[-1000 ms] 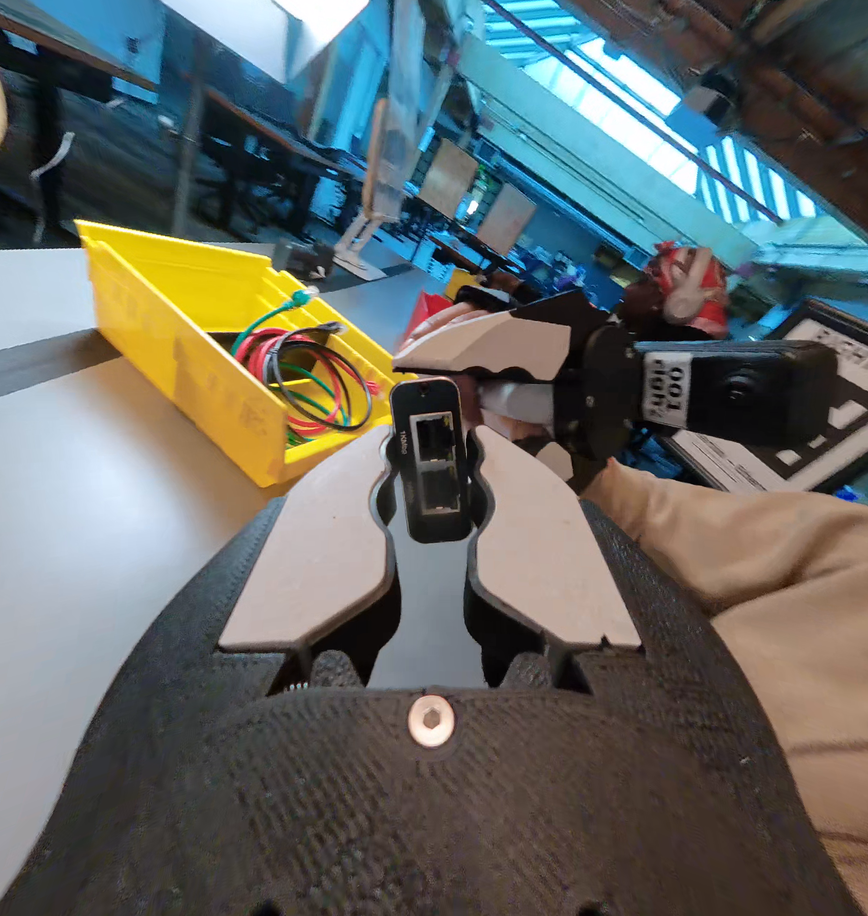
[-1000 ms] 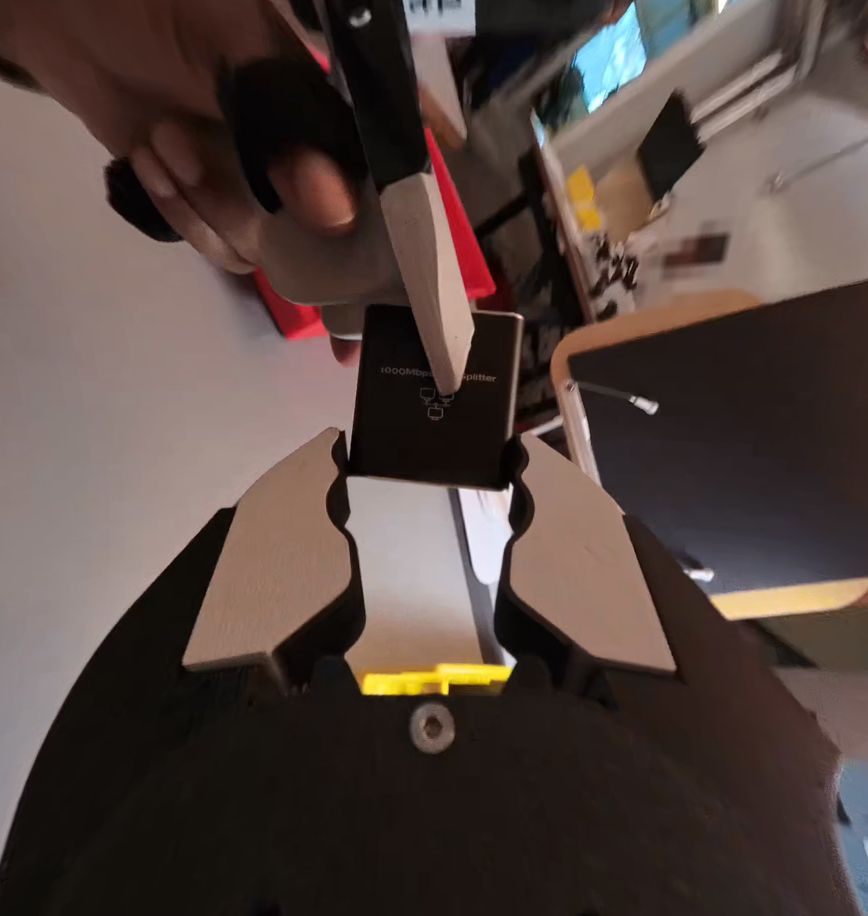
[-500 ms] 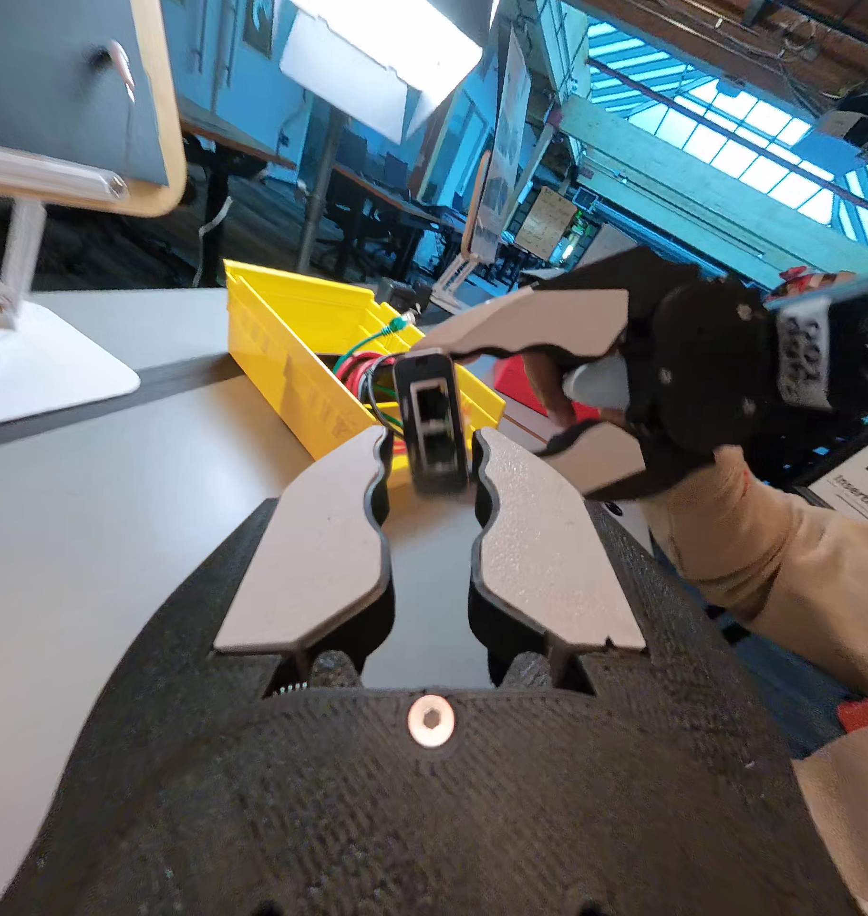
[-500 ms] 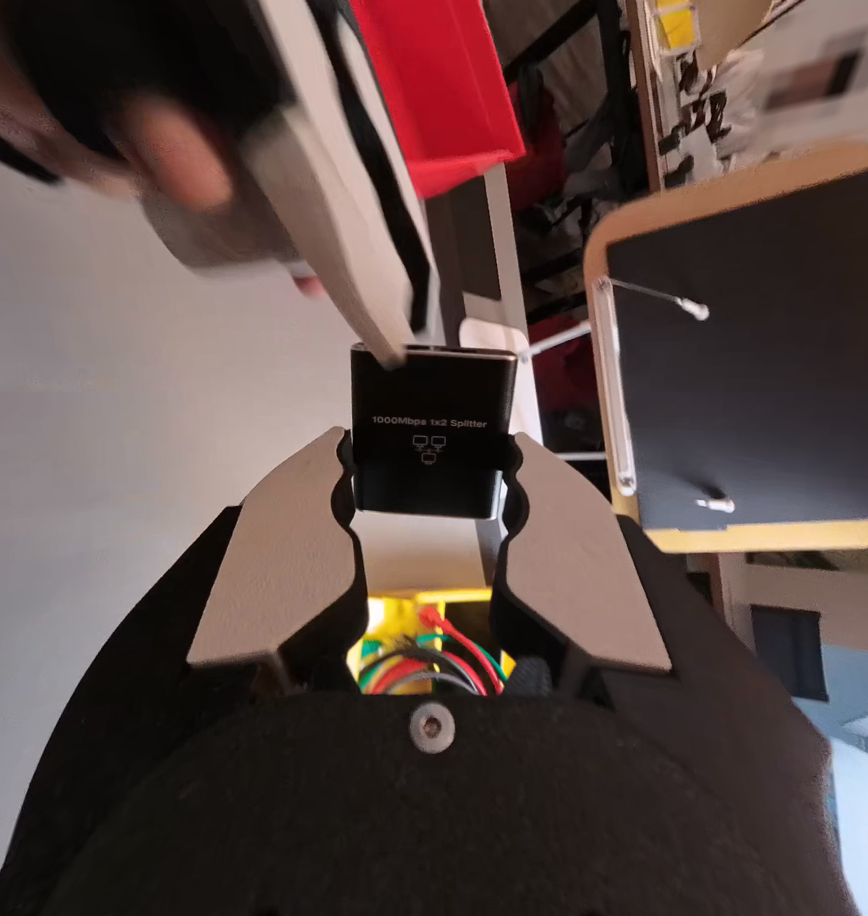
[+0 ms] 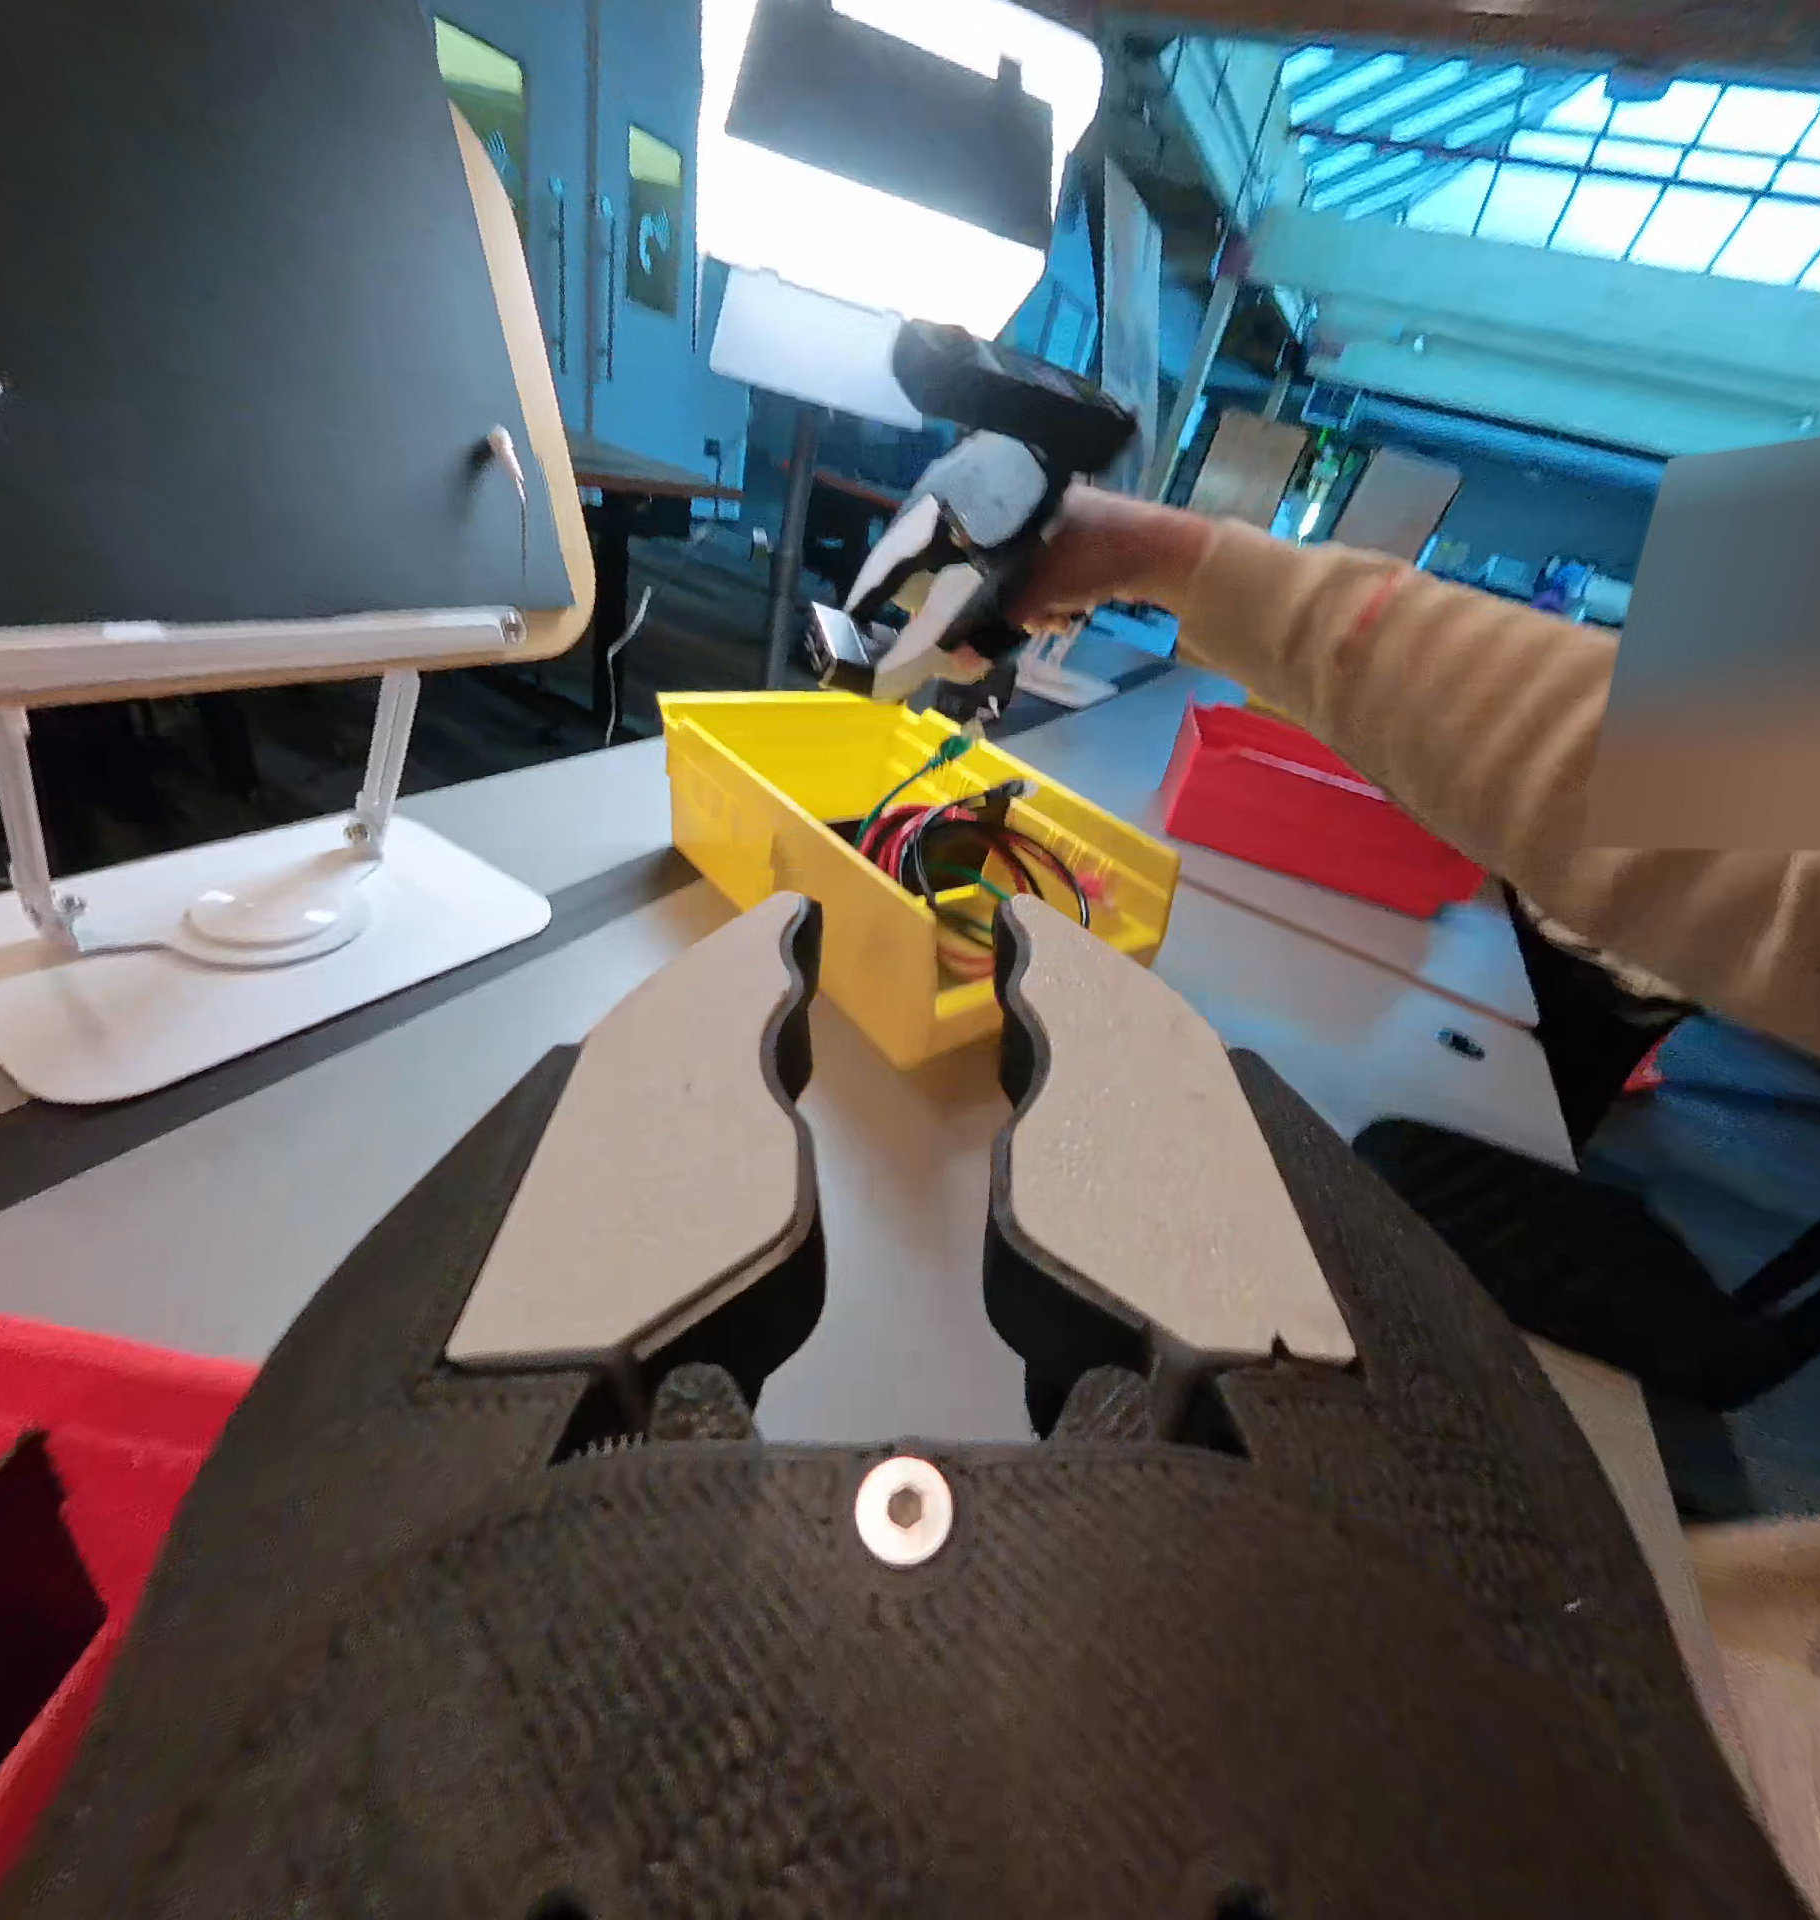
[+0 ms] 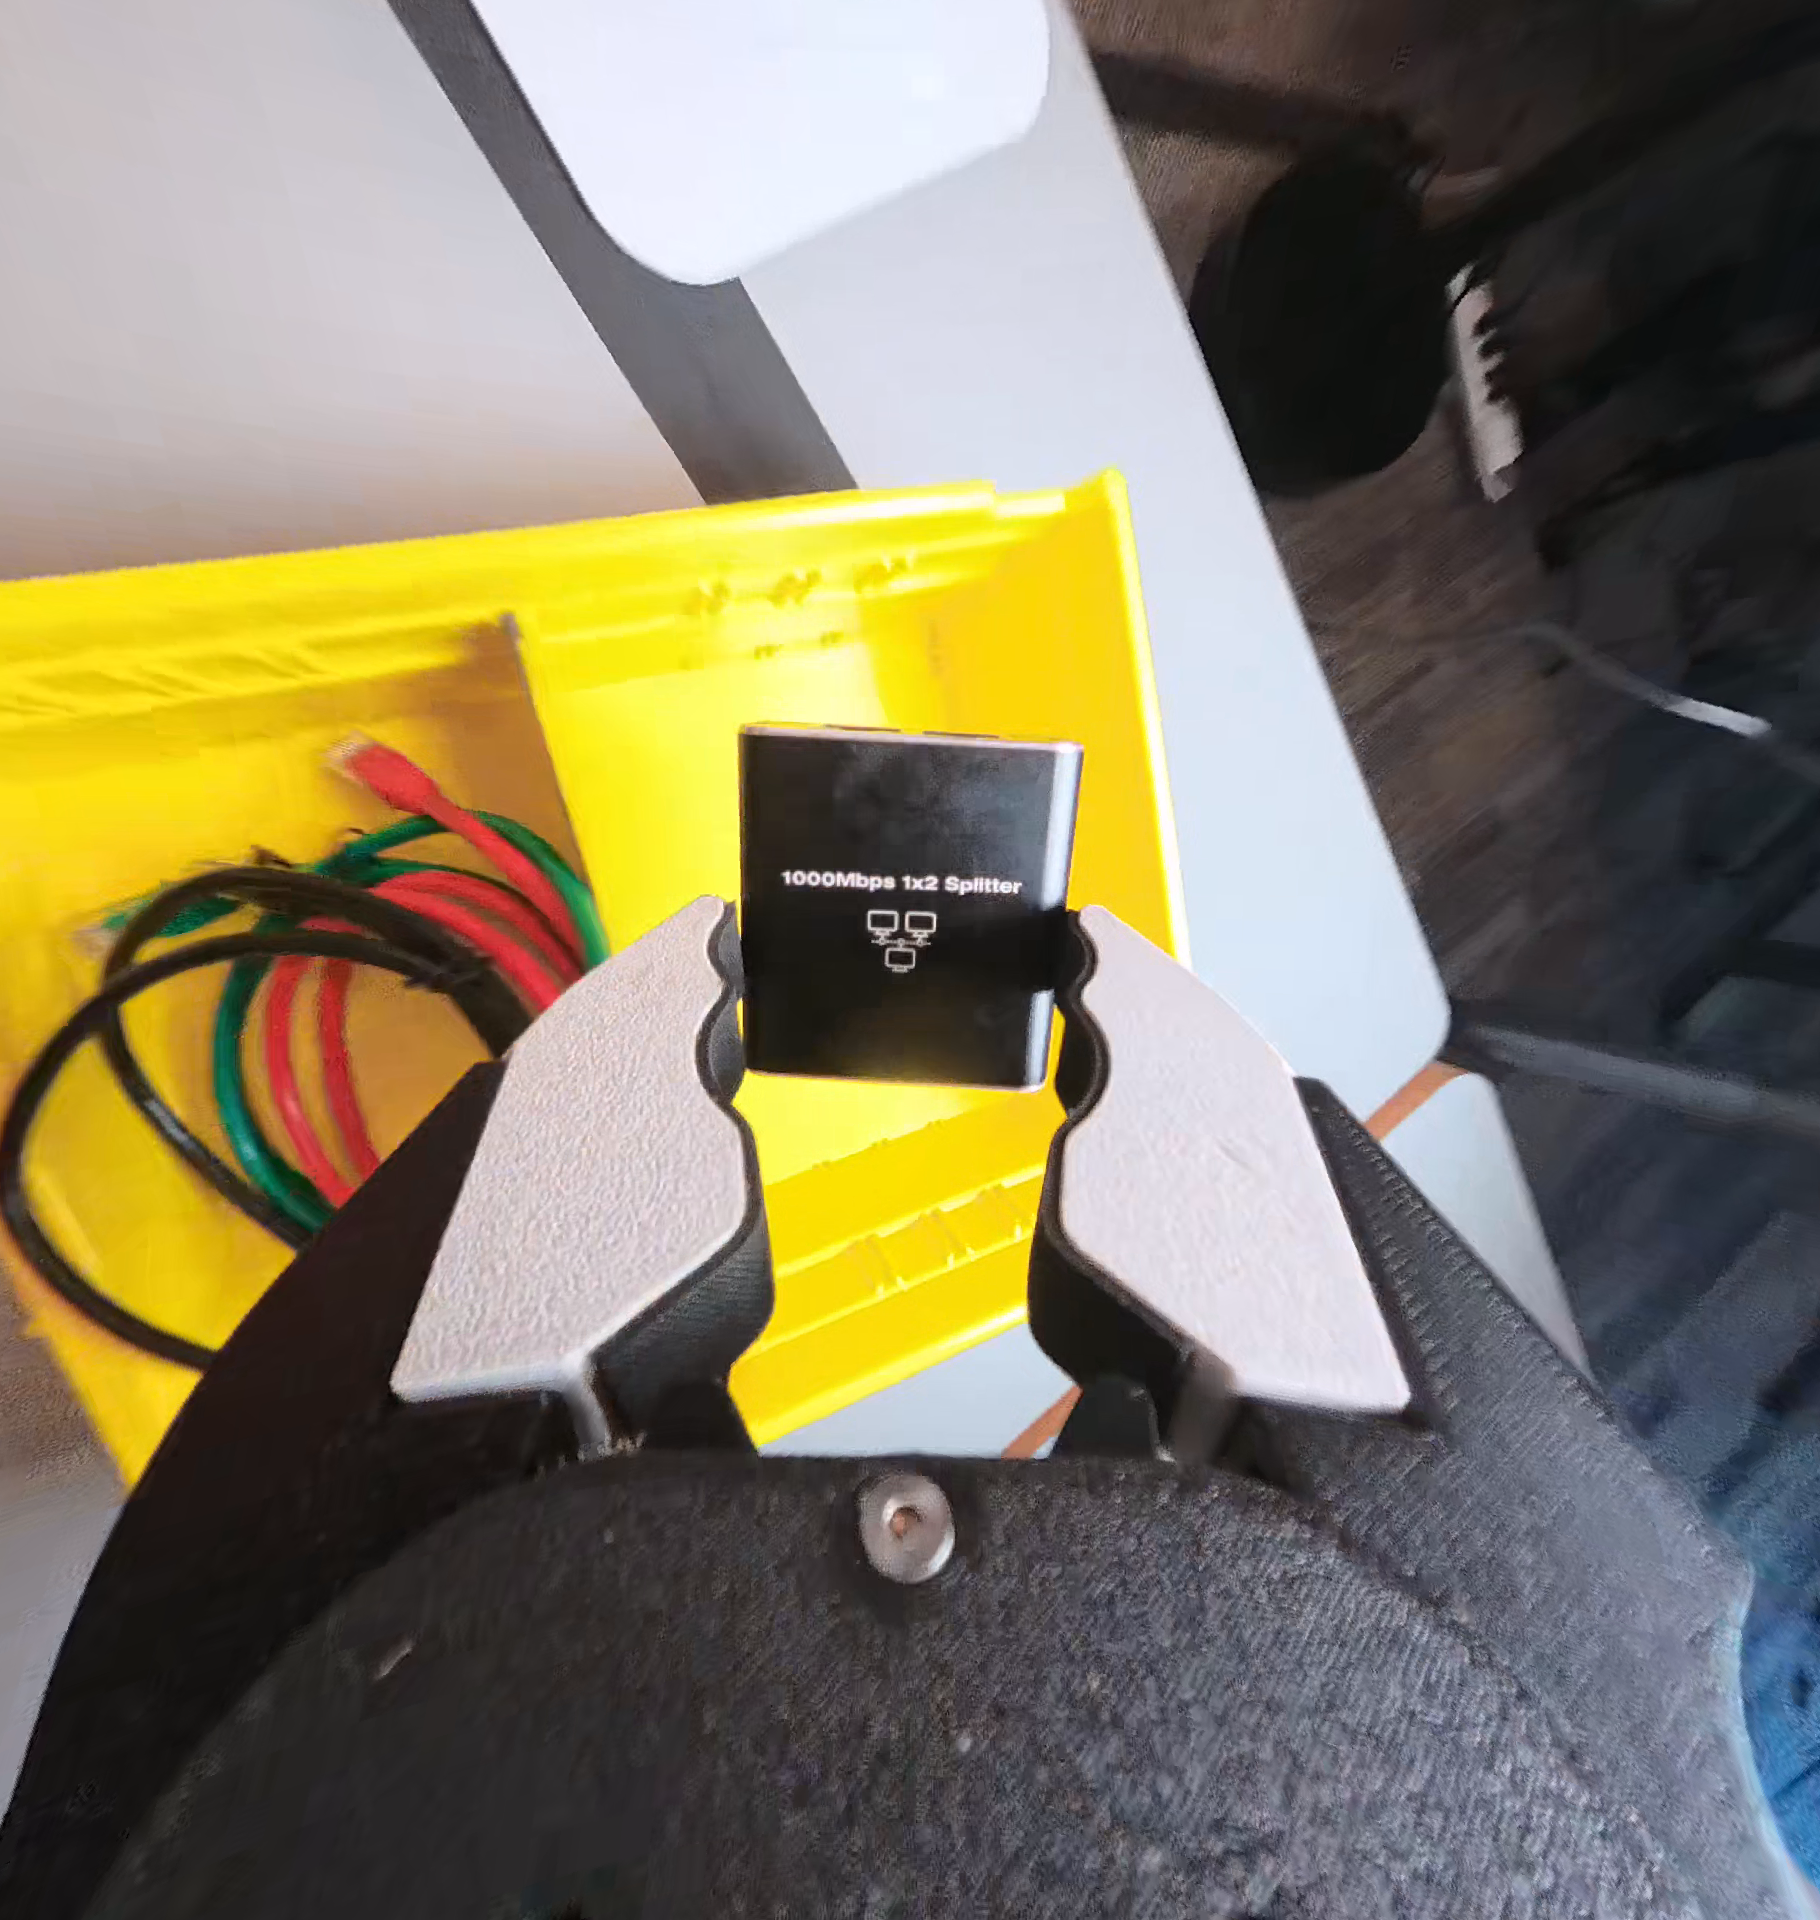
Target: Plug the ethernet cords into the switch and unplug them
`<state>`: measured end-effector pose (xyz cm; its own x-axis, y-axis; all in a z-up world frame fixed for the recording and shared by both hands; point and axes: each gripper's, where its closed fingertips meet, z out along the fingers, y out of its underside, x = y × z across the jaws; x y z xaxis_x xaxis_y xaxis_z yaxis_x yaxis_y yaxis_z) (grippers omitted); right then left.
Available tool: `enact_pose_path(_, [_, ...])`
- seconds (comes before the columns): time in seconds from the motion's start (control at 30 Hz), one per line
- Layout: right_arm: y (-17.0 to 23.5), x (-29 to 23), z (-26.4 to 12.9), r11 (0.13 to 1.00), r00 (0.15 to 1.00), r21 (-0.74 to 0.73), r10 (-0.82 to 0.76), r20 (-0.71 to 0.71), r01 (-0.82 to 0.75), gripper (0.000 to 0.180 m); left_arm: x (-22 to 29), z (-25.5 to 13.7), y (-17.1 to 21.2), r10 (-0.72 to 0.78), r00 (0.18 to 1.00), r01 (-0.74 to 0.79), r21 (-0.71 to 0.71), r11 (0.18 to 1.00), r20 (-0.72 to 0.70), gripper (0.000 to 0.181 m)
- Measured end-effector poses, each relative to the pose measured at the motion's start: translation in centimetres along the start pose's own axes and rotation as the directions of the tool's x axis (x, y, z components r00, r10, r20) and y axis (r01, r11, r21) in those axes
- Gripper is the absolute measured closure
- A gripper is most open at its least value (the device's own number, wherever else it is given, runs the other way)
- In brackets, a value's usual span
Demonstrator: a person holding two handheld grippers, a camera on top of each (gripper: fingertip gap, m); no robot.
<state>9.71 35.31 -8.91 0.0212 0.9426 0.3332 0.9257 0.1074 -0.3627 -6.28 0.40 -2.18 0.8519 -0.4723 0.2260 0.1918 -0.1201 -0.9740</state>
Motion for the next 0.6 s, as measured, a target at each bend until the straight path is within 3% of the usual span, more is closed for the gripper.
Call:
enact_pose_path(0.2, [4.8,-0.2,7.9,0.986,0.972,-0.152,0.094,0.213,-0.062,0.122,0.5,-4.3,5.3,0.009,1.0,-0.009,-0.035,0.999,0.001,0.153])
enact_pose_path(0.33, [6.6,-1.1,10.6,0.976,0.96,-0.214,0.098,0.262,-0.041,0.122,-0.5,-6.1,7.4,0.067,0.996,-0.065,-0.035,0.997,0.065,0.154])
enact_pose_path(0.5, [8.5,1.2,10.3,0.933,0.992,-0.359,0.004,0.124,0.041,0.122,-1.5,-6.0,8.3,0.041,0.997,-0.038,-0.055,0.998,0.065,0.153])
enact_pose_path(0.6, [7.8,1.6,8.0,0.937,0.995,-0.346,-0.008,0.103,0.043,0.124,-1.4,-6.1,8.8,0.048,0.997,-0.044,-0.066,0.997,0.066,0.153])
